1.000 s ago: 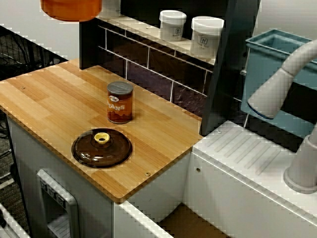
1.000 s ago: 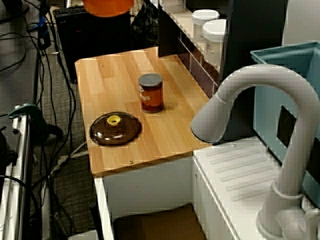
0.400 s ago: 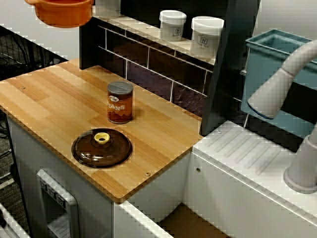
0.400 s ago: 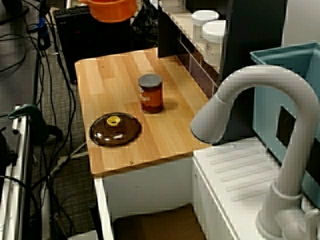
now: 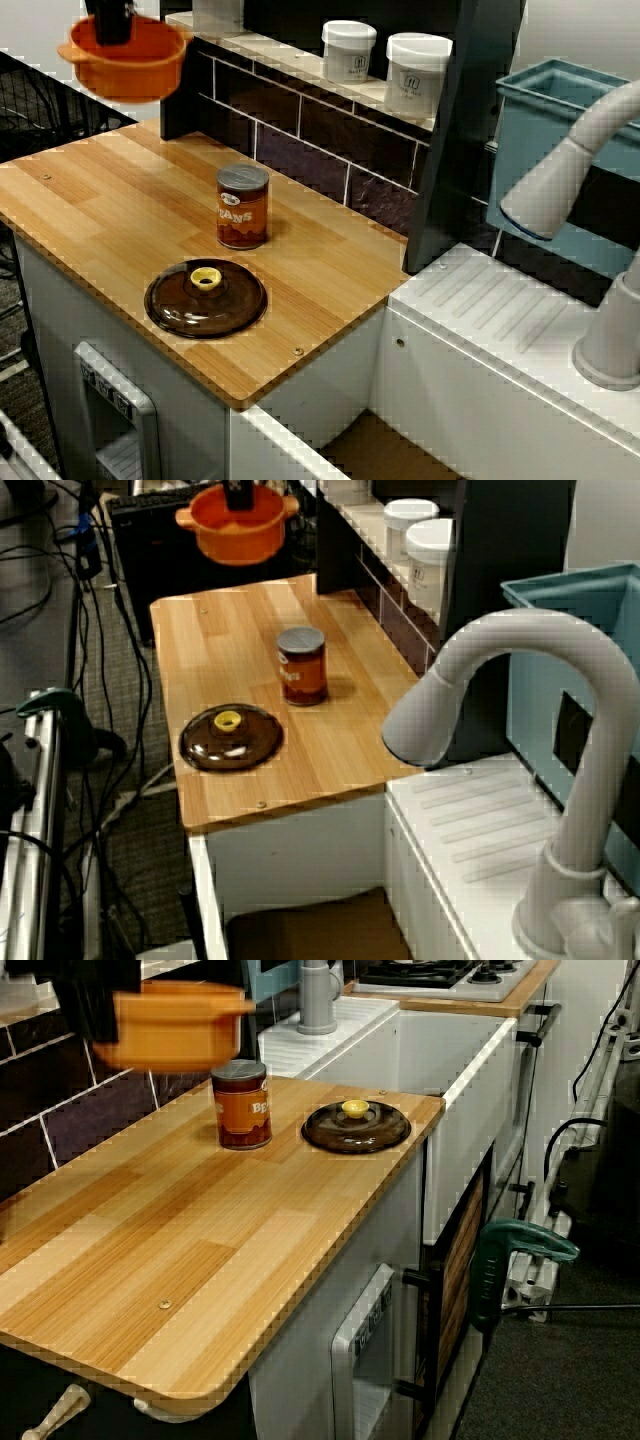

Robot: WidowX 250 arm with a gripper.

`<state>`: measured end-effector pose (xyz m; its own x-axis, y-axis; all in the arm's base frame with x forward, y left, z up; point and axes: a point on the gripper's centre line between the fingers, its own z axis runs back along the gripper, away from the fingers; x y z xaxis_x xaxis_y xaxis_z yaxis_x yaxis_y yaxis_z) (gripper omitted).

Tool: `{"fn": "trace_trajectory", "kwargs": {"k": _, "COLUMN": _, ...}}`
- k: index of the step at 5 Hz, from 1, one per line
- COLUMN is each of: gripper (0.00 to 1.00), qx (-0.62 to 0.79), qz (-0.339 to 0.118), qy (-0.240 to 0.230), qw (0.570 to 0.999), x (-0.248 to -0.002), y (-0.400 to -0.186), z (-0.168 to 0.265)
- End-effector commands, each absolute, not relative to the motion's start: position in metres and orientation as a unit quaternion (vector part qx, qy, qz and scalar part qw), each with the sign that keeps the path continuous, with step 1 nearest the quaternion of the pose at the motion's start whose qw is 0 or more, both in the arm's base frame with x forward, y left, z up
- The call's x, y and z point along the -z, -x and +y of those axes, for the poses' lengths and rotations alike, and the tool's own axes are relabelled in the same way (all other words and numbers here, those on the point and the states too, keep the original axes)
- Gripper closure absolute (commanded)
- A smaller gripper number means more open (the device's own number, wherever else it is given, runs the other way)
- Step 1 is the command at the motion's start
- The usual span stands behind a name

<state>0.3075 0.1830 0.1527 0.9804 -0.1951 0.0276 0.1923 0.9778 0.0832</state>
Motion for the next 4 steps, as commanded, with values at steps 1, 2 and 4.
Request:
{"fn": "trace_trajectory", "kwargs": {"k": 1, "gripper": 1.0, "qx": 0.036, "qz": -0.01, "qy": -0.07, "qw": 0.997, "x": -0.126, "y": -0.304, "z": 0.211}}
{"fn": "trace_trajectory", "kwargs": {"k": 2, "gripper": 1.0, "qx": 0.021, "qz": 0.002, "qy": -0.08, "qw": 0.997, "x": -0.105, "y": -0.304, "z": 0.218}}
{"fn": "trace_trajectory", "kwargs": {"k": 4, "gripper": 1.0, "qx": 0.005, "qz": 0.002, "qy": -0.086, "qw": 0.996, "x": -0.097, "y": -0.295, "z": 0.22}}
